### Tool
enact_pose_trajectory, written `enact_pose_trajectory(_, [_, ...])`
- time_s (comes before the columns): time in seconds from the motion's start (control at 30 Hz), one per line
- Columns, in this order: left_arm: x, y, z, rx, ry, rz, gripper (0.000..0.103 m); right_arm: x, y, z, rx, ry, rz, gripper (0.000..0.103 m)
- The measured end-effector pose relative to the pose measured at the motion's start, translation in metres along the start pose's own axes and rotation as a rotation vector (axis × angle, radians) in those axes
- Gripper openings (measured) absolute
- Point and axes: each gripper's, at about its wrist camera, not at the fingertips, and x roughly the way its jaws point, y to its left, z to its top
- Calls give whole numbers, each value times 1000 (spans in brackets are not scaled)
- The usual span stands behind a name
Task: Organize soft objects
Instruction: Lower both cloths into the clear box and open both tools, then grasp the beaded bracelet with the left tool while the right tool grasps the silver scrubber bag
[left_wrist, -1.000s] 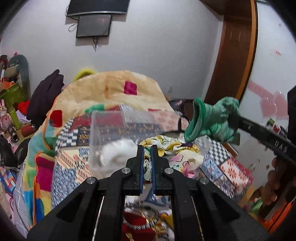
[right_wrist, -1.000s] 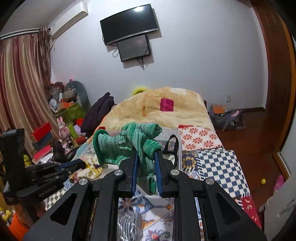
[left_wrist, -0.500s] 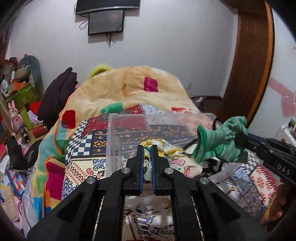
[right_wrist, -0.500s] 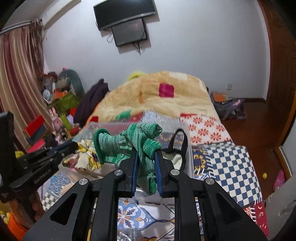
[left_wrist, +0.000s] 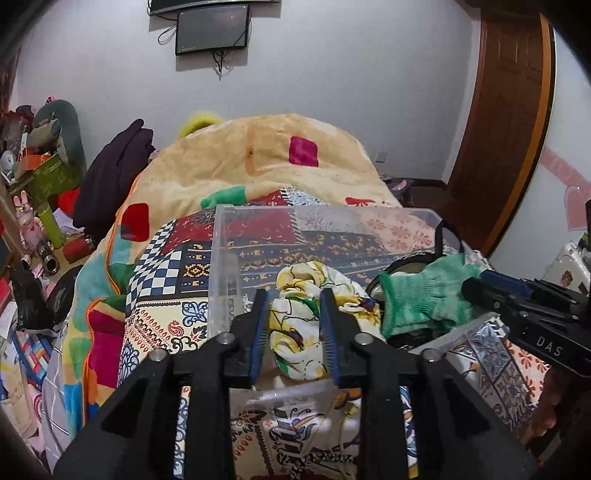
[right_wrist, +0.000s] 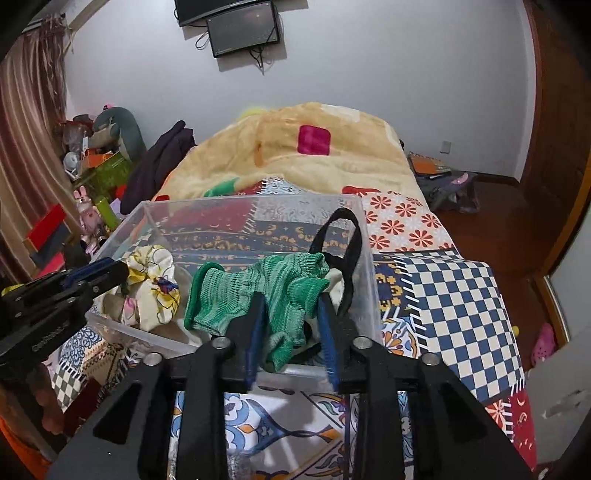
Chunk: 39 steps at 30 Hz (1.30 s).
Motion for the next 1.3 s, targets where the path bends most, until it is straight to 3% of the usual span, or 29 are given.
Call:
enact_pose_trajectory(0.2, [-35, -2, 1, 15, -79, 3, 55, -26, 2, 0, -22, -60, 2, 55])
enact_pose_trajectory(0.33, [-58, -2, -3, 26, -115, -10, 61, -53, 8, 0, -49, -137, 3, 73])
enact_pose_trajectory(0.5, [-77, -3, -16, 54, -120, -21, 68, -78, 16, -4, -82, -191, 32, 83])
enact_pose_trajectory(0.7, [-71, -3, -42, 81, -60, -10, 68, -79, 25, -22, -120, -150, 69, 83])
enact_pose_trajectory(1.03, [-52, 2, -82, 81, 40, -4, 68, -28, 18, -71, -66, 77, 128, 83])
enact_pose_trajectory(1.17, [-44, 5, -88, 70, 80, -19, 55, -19, 25, -85, -94, 126, 156, 77])
enact_pose_trajectory(1.3, [-37, 6, -90, 61, 109, -43, 43, -14, 32, -95, -111, 167, 174, 60])
